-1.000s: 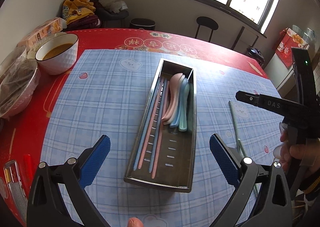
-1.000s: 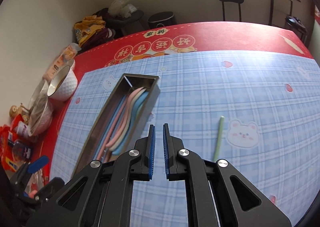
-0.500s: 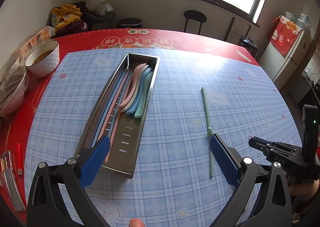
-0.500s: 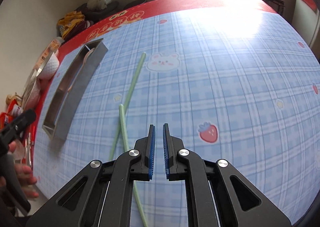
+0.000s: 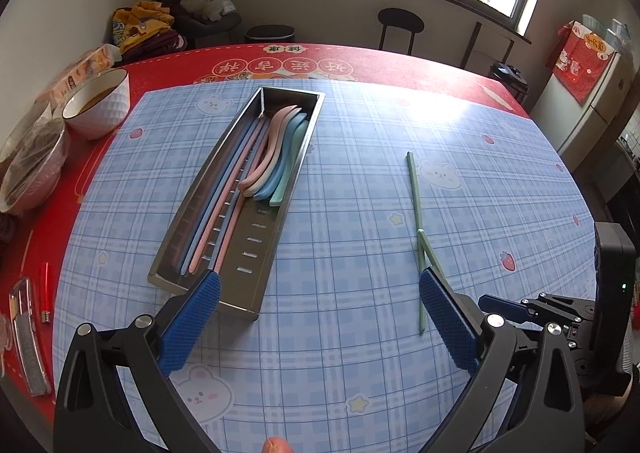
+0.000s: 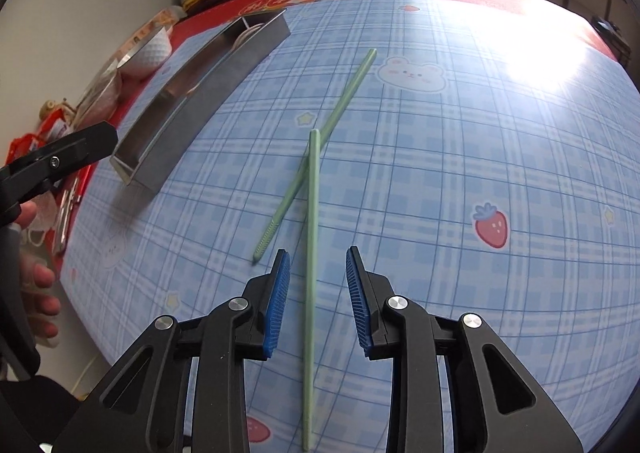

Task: Organize utensils
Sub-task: 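Close the right tool on one green chopstick and lift it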

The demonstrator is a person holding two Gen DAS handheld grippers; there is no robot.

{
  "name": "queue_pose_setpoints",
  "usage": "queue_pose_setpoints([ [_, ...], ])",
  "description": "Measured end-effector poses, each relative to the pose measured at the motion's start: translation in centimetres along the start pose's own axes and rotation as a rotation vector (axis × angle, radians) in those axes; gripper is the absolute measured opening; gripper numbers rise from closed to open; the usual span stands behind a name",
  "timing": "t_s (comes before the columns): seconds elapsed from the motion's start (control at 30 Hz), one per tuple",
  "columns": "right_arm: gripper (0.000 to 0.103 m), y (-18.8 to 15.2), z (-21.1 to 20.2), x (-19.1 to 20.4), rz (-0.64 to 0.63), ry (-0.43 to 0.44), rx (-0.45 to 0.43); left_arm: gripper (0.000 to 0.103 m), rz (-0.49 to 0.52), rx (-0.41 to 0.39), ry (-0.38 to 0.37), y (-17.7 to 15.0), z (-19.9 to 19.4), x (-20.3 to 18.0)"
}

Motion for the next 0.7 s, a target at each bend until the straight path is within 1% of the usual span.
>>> queue_pose_setpoints([
  [0.23, 0.029, 0.2, 0.8, 0.8, -0.037, -0.029, 0.022, 0.097, -0.042, -0.002, 0.047, -0.5, -0.8, 1.7],
  [0.37, 0.028, 0.0, 1.2, 1.2, -0.090, -0.074, 0.044, 0.097, -0.054, 0.011, 0.066, -0.8, -0.9, 2.2],
  [0.53, 0.028, -0.7, 1.1, 2.4, -0.209, -0.119, 0.057, 0.097, -0.075, 0.013, 0.045, -0.7, -0.7, 2.3],
  [0.67, 0.027, -0.9, 0.9, 2.0, -0.198, -0.084, 0.074, 0.097, -0.065, 0.018, 0.011, -0.5, -0.3, 1.6],
  [0.7, 0.023, -0.9, 0.9, 1.9, -0.198, -0.091, 0.073, 0.097, -0.060, 0.022, 0.007, -0.5, -0.2, 1.4],
])
Point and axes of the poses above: each gripper's, at about its wrist camera, not at the fingertips, and z roughly the way its jaws point, x to its left, y to its top, the point moved 5 cm from there along z, roughly the way its jaws point, and after that the axes turned 10 degrees about -y, right-handed, at the moved point
